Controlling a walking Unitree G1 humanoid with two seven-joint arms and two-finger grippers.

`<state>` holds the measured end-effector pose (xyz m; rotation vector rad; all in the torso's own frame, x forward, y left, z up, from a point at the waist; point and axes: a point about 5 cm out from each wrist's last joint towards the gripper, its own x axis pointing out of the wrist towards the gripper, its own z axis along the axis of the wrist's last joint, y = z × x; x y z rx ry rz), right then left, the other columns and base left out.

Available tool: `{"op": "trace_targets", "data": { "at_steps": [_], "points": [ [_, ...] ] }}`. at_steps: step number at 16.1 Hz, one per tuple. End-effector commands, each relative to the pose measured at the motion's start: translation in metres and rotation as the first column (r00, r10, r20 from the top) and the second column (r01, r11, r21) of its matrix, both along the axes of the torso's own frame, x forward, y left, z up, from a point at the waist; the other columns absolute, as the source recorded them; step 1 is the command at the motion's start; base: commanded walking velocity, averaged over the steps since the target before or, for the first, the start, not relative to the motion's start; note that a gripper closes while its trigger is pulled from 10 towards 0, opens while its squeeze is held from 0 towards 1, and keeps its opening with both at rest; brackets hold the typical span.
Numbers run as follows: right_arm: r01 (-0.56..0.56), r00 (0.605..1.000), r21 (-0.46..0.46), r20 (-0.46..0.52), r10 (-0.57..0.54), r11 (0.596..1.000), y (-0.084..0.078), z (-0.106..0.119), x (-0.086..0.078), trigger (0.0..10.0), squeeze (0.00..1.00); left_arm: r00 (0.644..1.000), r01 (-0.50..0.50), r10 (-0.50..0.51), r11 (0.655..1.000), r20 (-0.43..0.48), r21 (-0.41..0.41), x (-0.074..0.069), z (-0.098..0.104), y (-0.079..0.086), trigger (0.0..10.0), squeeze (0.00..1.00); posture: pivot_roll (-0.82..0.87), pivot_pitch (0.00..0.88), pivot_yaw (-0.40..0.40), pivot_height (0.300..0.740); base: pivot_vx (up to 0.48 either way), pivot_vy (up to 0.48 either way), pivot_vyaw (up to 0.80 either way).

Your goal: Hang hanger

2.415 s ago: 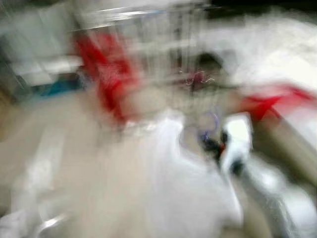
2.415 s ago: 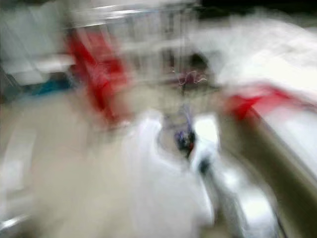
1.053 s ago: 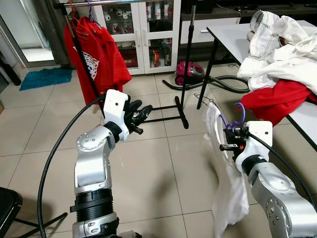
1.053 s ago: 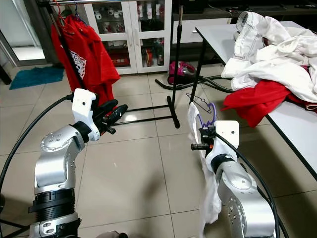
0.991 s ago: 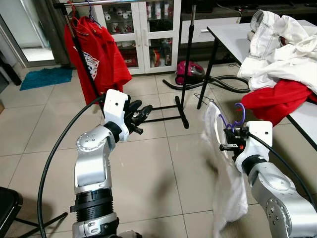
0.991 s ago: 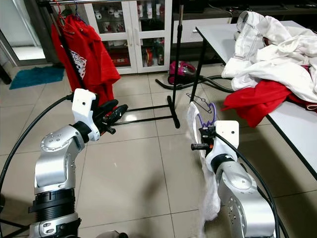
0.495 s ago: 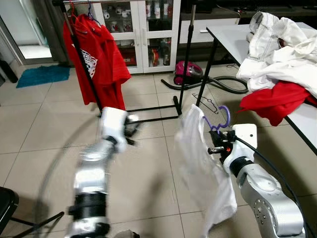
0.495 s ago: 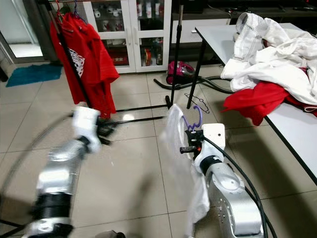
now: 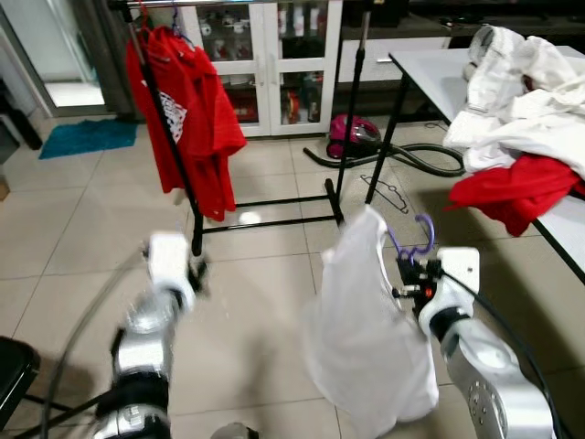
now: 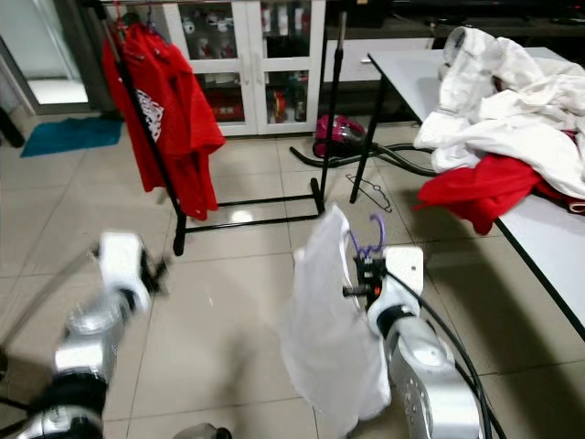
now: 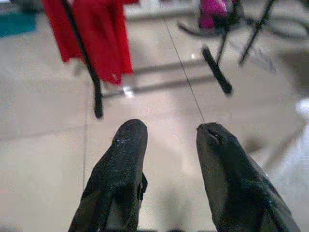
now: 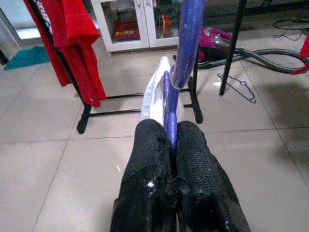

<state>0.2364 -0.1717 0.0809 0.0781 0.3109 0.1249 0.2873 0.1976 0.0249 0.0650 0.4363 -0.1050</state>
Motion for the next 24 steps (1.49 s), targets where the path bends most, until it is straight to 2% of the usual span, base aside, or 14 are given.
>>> {"op": "trace_targets", "data": {
  "at_steps": [1,3,4,6,7,8,9,10,16,18,19,21,22,24],
  "points": [
    [0.007,0.999,-0.005,0.035,-0.007,1.0,-0.001,0.003,0.0,0.0,0.0,0.997,0.053,-0.053,0.999,0.053,-0.008,0.004,0.003,-0.012,10.0,0.0,-0.02,0.0,0.04,0.74,0.0,0.0,0.0],
    [0.012,0.999,0.0,0.039,-0.012,1.0,-0.002,0.003,-0.001,0.0,0.0,0.981,0.151,-0.134,0.981,0.14,-0.119,0.008,0.015,-0.032,10.0,0.0,-0.02,0.0,0.042,0.74,0.0,0.0,0.0],
    [0.016,0.999,0.004,0.042,-0.016,1.0,-0.003,0.001,-0.001,0.0,0.0,0.959,0.247,-0.214,0.953,0.189,-0.177,0.009,0.021,-0.045,10.0,0.0,-0.02,0.0,0.047,0.74,0.0,0.0,0.0],
    [0.016,0.999,0.007,0.043,-0.016,1.0,-0.003,-0.001,-0.003,0.0,0.0,0.938,0.323,-0.286,0.928,0.197,-0.187,0.008,0.022,-0.057,10.0,0.0,-0.03,0.0,0.057,0.74,0.0,0.0,0.0],
    [0.017,0.999,0.008,0.043,-0.018,1.0,-0.003,-0.002,-0.003,0.0,0.0,0.943,0.31,-0.284,0.94,0.175,-0.141,0.008,0.018,-0.056,10.0,0.0,-0.03,0.0,0.062,0.74,0.0,0.0,0.0],
    [0.021,0.999,0.008,0.044,-0.021,1.0,-0.003,-0.003,-0.004,0.0,0.0,0.961,0.243,-0.233,0.968,0.15,-0.057,0.01,0.014,-0.049,10.0,0.0,-0.04,0.0,0.063,0.74,0.0,0.0,0.0],
    [0.023,0.999,0.007,0.044,-0.023,1.0,-0.004,-0.003,-0.005,0.0,0.0,0.977,0.166,-0.162,0.986,0.136,-0.018,0.012,0.011,-0.041,10.0,0.0,-0.04,0.0,0.064,0.74,0.0,0.0,0.0],
    [0.028,0.999,0.007,0.044,-0.028,1.0,-0.004,-0.004,-0.005,0.0,0.0,0.992,0.044,-0.044,0.999,0.12,0.003,0.014,0.009,-0.028,10.0,0.0,-0.04,0.0,0.062,0.74,0.0,0.0,0.0],
    [0.026,0.999,0.003,0.043,-0.026,1.0,-0.005,-0.006,-0.003,0.0,0.0,0.996,-0.044,0.045,0.999,0.078,-0.026,0.016,0.004,-0.019,10.0,0.0,-0.03,0.0,0.058,0.74,0.0,0.0,0.0],
    [0.03,0.999,0.003,0.044,-0.03,1.0,-0.005,-0.008,-0.001,0.0,0.0,0.993,-0.112,0.112,0.994,0.033,-0.021,0.013,-0.003,-0.008,10.0,0.0,-0.02,0.0,0.06,0.74,0.0,0.0,0.0],
    [0.034,0.999,0.004,0.042,-0.034,0.999,-0.005,-0.009,-0.001,0.0,0.0,0.996,-0.092,0.092,0.996,0.009,-0.016,0.009,-0.009,-0.004,10.0,0.0,-0.02,0.0,0.058,0.74,0.0,0.0,0.0],
    [0.031,0.999,0.004,0.036,-0.032,1.0,-0.004,-0.011,-0.001,0.0,0.0,1.0,0.005,-0.004,1.0,-0.018,0.012,0.001,-0.018,-0.009,10.0,0.0,-0.02,0.0,0.057,0.74,0.0,0.0,0.0],
    [0.023,0.999,-0.001,0.031,-0.023,1.0,-0.003,-0.012,-0.001,0.0,0.0,0.992,0.114,-0.112,0.993,-0.064,0.039,-0.007,-0.026,-0.017,10.0,0.0,-0.02,0.0,0.06,0.74,0.0,0.0,0.0],
    [0.019,1.0,-0.006,0.024,-0.019,1.0,-0.003,-0.013,-0.002,0.0,0.0,0.977,0.188,-0.182,0.981,-0.107,0.052,-0.014,-0.033,-0.021,10.0,0.0,-0.03,0.0,0.061,0.74,0.0,0.0,0.0]
  ]
}}
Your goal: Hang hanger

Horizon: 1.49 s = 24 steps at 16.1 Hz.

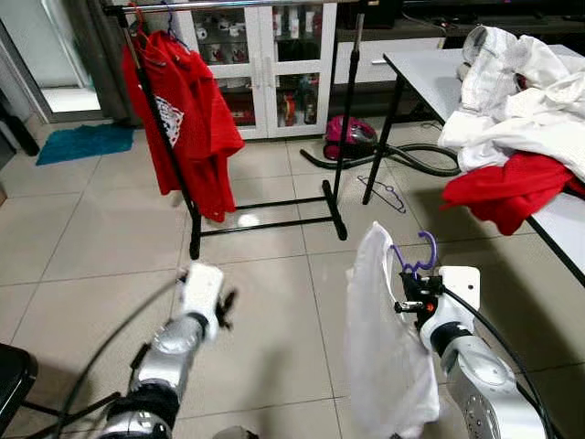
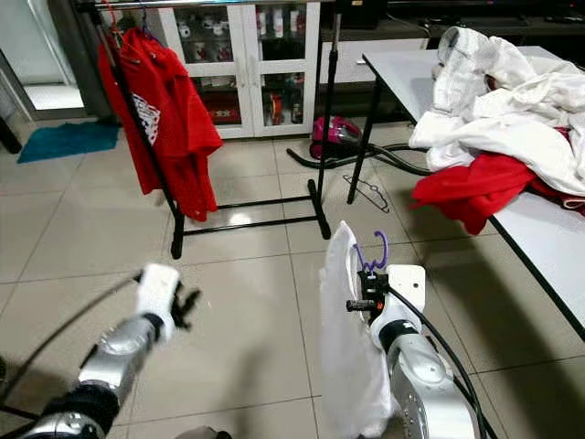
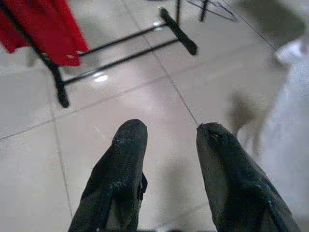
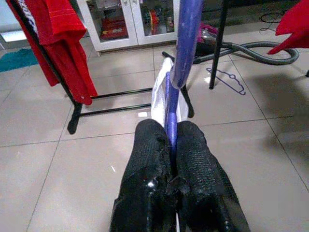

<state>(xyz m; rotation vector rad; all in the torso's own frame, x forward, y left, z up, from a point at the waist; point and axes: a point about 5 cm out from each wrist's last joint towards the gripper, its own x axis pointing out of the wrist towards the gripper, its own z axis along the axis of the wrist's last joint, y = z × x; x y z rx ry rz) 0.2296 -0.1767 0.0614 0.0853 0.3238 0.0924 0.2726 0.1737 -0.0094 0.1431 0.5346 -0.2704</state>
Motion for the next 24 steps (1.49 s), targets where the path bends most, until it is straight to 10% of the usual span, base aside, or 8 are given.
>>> {"op": "trace_targets", "data": {
  "at_steps": [1,15,16,17,24],
  "points": [
    [-0.014,0.999,-0.01,0.033,0.014,1.0,0.001,0.005,0.004,0.0,0.0,1.0,0.011,-0.011,1.0,-0.001,0.009,0.001,0.001,0.002,10.0,0.0,-0.03,0.0,0.061,0.74,0.0,0.0,0.0],
    [-0.031,0.999,-0.022,0.006,0.032,0.999,0.0,-0.002,0.003,0.0,0.0,0.99,0.098,-0.088,0.991,0.111,-0.093,0.005,0.015,-0.014,10.0,0.0,-0.02,0.0,0.053,0.74,0.0,0.0,0.0],
    [-0.032,0.999,-0.023,0.006,0.032,0.999,0.0,-0.002,0.003,0.0,0.0,0.995,0.076,-0.07,0.994,0.074,-0.076,0.004,0.011,-0.01,10.0,0.28,-0.02,0.0,0.055,0.74,0.0,0.0,0.0],
    [-0.032,0.999,-0.022,0.006,0.033,0.999,0.0,-0.003,0.003,0.0,0.0,0.997,0.068,-0.065,0.995,0.038,-0.069,0.002,0.006,-0.008,10.0,1.0,-0.02,0.0,0.055,0.74,0.0,0.0,0.0],
    [-0.033,0.999,-0.026,0.005,0.033,0.999,-0.001,-0.005,0.003,0.0,0.0,0.996,0.089,-0.091,0.99,-0.006,-0.108,-0.003,0.001,-0.013,10.0,1.0,-0.02,0.0,0.057,0.74,0.0,0.0,0.0]
  ]
}}
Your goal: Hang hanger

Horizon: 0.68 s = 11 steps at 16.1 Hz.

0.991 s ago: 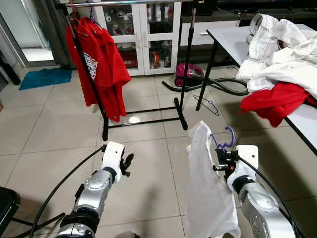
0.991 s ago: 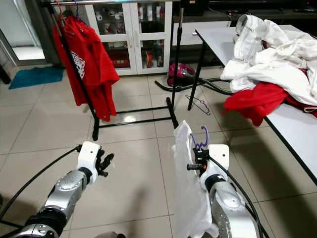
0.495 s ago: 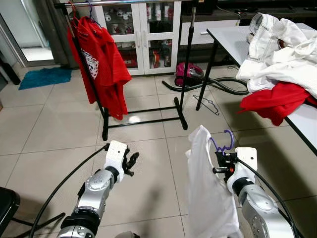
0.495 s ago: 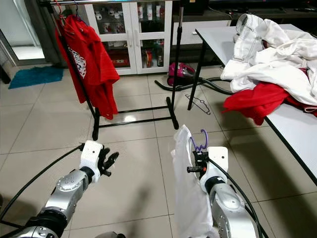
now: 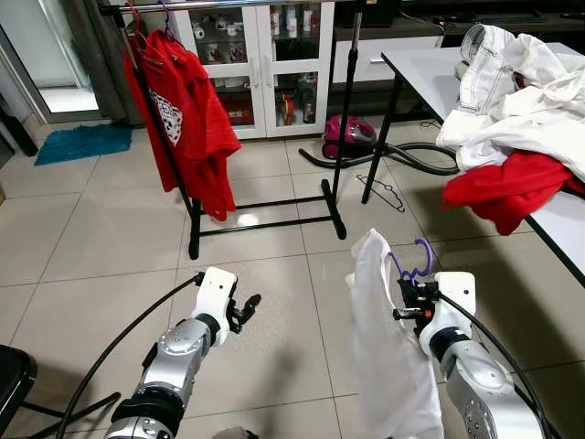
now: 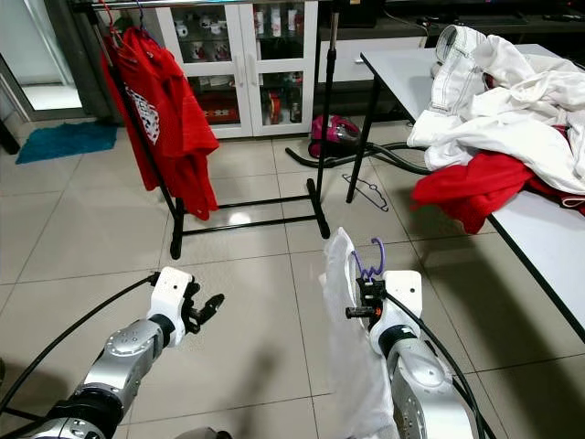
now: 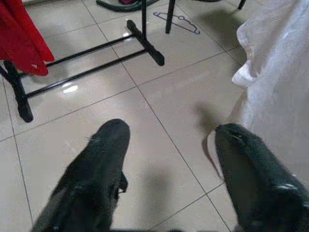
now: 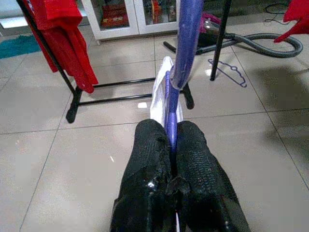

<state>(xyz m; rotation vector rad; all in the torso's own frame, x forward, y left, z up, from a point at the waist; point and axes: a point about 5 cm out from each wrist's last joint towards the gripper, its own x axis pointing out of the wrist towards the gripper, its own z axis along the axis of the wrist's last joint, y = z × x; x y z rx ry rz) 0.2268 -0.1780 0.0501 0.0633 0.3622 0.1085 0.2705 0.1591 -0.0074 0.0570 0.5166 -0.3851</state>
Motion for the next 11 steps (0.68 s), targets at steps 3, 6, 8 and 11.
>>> {"op": "trace_targets", "data": {
  "at_steps": [3,6,8,11],
  "points": [
    [-0.024,0.999,-0.007,0.032,0.024,1.0,0.003,0.004,0.007,0.0,0.0,0.957,-0.036,0.06,0.995,-0.282,0.088,-0.034,-0.041,0.011,10.0,0.58,-0.02,0.0,0.053,0.74,0.0,0.0,0.0],
    [-0.025,0.999,-0.011,0.026,0.025,1.0,0.002,0.003,0.006,0.0,0.0,0.953,-0.027,0.046,0.997,-0.299,0.07,-0.038,-0.044,0.01,10.0,0.38,-0.02,0.0,0.056,0.74,0.0,0.0,0.0],
    [-0.025,1.0,-0.018,-0.001,0.025,1.0,0.0,-0.003,0.003,0.0,0.0,0.94,-0.029,0.05,0.997,-0.337,0.067,-0.044,-0.049,0.007,10.0,0.13,-0.02,0.0,0.051,0.74,0.0,0.0,0.0],
    [-0.033,0.999,-0.018,-0.011,0.033,0.999,0.003,-0.006,0.003,0.0,0.0,0.884,-0.09,0.096,0.995,-0.457,0.034,-0.07,-0.067,0.003,10.0,0.0,-0.03,0.0,0.054,0.74,0.0,0.0,0.0]
  ]
}}
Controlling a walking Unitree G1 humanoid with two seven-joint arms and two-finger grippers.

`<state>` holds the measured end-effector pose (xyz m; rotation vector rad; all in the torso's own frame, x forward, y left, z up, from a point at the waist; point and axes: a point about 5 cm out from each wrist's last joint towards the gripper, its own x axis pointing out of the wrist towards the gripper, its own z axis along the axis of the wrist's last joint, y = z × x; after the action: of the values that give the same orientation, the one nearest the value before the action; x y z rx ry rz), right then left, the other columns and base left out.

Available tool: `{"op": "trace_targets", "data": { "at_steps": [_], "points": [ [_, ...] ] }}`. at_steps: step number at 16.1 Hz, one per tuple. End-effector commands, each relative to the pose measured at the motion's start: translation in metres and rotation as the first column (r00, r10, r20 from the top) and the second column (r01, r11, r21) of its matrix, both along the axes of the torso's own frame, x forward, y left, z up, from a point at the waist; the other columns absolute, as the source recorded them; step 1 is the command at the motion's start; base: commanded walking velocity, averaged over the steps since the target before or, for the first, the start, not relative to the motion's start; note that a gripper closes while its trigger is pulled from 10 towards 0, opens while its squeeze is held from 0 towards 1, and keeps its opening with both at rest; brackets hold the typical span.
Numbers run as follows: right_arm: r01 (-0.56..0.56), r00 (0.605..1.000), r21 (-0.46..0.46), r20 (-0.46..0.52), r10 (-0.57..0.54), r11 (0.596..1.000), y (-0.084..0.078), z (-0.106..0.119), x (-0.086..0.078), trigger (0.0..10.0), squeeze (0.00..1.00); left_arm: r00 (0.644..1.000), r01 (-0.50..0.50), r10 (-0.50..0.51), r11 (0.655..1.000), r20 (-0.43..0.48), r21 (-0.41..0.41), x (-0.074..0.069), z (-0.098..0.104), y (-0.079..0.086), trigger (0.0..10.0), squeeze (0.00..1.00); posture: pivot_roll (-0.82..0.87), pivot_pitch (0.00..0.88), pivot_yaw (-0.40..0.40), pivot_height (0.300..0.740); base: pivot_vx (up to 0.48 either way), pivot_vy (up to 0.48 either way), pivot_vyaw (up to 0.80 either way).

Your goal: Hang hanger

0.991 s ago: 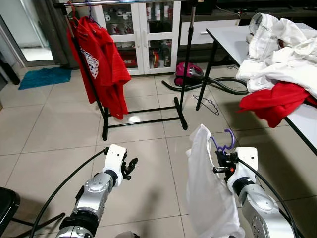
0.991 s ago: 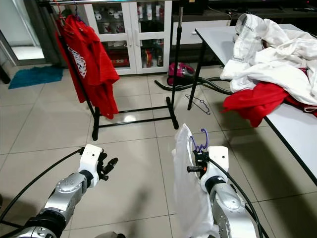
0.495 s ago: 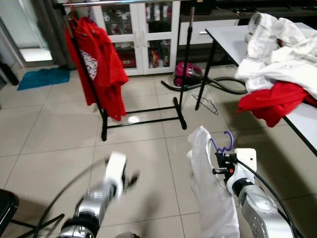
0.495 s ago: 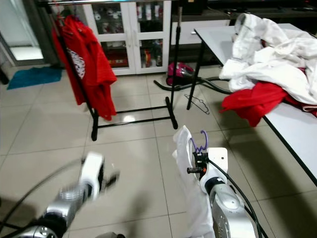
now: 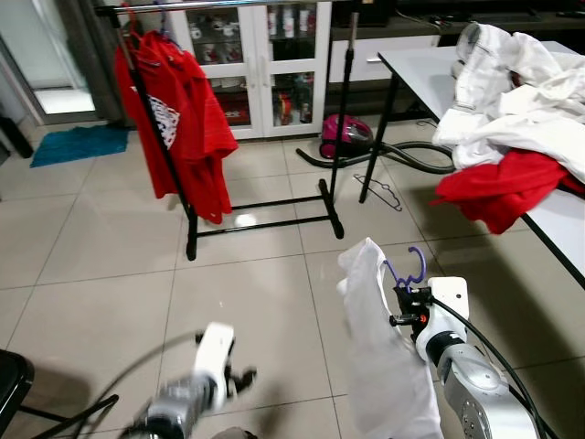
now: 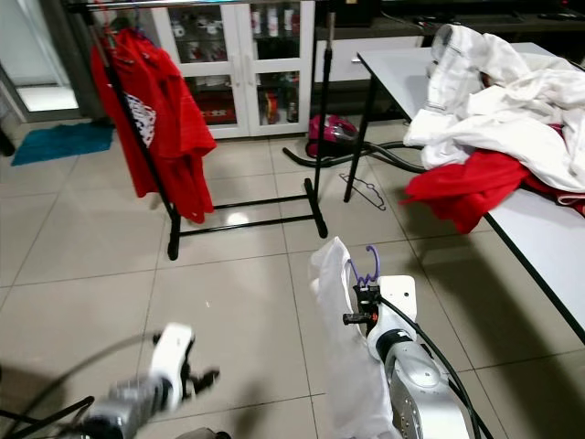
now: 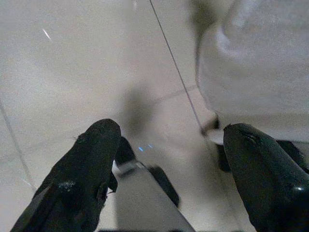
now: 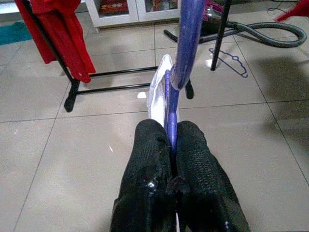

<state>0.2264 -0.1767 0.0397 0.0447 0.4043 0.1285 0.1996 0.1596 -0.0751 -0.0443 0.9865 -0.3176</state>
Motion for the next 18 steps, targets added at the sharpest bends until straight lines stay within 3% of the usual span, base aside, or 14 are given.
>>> {"op": "trace_targets", "data": {
  "at_steps": [1,6,7,8,18],
  "points": [
    [-0.009,1.0,-0.001,0.03,0.009,1.0,0.002,0.005,0.004,0.0,0.0,1.0,-0.029,0.029,1.0,-0.002,-0.009,-0.001,0.0,0.001,10.0,0.0,-0.03,0.0,0.056,0.74,0.0,0.0,0.0],
    [-0.008,1.0,-0.004,0.029,0.009,1.0,0.001,0.004,0.003,0.0,0.0,0.996,-0.06,0.059,0.998,0.065,0.024,0.006,0.003,0.007,10.0,0.0,-0.03,0.0,0.056,0.74,0.0,0.0,0.0],
    [-0.005,0.999,-0.018,0.033,0.005,1.0,0.001,0.004,0.004,3.3,0.0,0.995,-0.065,0.063,0.998,0.071,0.021,0.005,0.003,0.007,10.0,0.0,-0.03,0.0,0.055,0.74,0.0,0.0,0.0],
    [-0.002,0.999,-0.023,0.041,0.003,1.0,0.001,0.005,0.005,10.0,0.0,0.994,-0.07,0.068,0.997,0.082,0.014,0.006,0.004,0.007,10.0,0.0,-0.02,0.0,0.053,0.74,0.0,0.0,0.0],
    [-0.001,0.997,-0.015,0.082,0.002,1.0,0.004,0.01,0.013,10.0,0.0,0.985,-0.072,0.074,0.997,0.155,-0.02,0.016,0.011,0.005,10.0,0.0,-0.01,0.0,0.049,0.74,0.242,0.0,0.0]
  ]
}}
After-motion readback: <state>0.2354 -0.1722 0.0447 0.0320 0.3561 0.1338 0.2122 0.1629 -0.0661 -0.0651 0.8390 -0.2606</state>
